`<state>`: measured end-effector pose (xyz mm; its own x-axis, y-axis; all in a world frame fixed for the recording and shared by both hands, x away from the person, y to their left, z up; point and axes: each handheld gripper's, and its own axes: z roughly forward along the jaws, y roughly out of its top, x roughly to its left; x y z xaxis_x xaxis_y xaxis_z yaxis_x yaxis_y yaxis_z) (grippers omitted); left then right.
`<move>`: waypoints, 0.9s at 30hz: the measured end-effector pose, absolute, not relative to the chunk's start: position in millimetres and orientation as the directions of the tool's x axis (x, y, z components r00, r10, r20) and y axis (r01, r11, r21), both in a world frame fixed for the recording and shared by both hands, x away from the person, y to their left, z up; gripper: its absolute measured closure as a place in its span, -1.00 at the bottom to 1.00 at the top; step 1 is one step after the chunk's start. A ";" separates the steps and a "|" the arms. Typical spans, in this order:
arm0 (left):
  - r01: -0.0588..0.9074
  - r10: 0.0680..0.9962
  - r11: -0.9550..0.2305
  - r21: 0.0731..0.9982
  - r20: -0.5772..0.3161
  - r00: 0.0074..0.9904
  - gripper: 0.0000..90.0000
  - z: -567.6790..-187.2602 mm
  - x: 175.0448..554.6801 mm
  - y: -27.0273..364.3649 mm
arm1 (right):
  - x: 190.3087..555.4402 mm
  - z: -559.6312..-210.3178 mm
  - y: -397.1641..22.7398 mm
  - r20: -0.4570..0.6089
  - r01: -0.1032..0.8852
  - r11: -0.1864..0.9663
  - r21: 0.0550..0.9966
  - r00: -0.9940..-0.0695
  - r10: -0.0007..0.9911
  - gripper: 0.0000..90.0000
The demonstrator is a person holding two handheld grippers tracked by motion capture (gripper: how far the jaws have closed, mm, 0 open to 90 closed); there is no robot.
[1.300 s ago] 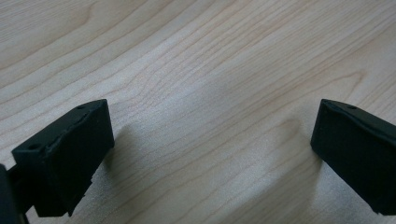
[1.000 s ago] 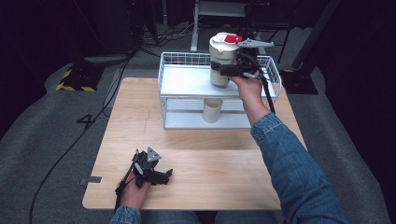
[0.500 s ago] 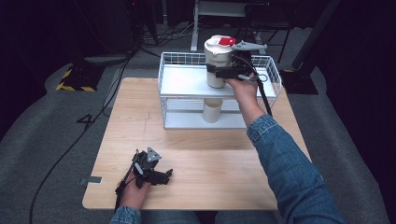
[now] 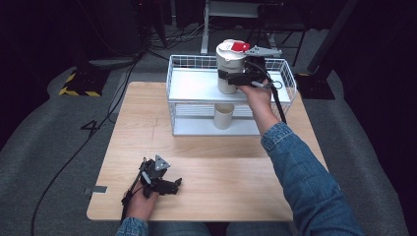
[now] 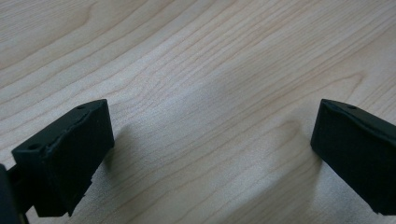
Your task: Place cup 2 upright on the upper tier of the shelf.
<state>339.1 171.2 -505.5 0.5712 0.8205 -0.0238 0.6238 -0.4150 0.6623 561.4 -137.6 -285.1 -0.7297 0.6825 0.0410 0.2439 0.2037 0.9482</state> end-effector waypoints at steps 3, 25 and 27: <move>0.622 0.820 -0.419 0.662 -0.018 0.572 -1.00 -505.3 339.1 171.4 | 559.1 -287.0 -139.2 0.041 0.239 0.196 0.951 -0.727 0.685 -0.71; 0.623 0.821 -0.415 0.662 -0.023 0.571 -1.00 -505.4 339.1 171.2 | 560.7 -286.4 -140.2 0.058 0.259 0.176 0.950 -0.700 0.712 -1.00; 0.624 0.821 -0.415 0.662 -0.023 0.571 -1.00 -505.4 339.0 171.2 | 560.2 -285.7 -141.5 0.062 0.265 0.177 0.948 -0.699 0.712 -1.00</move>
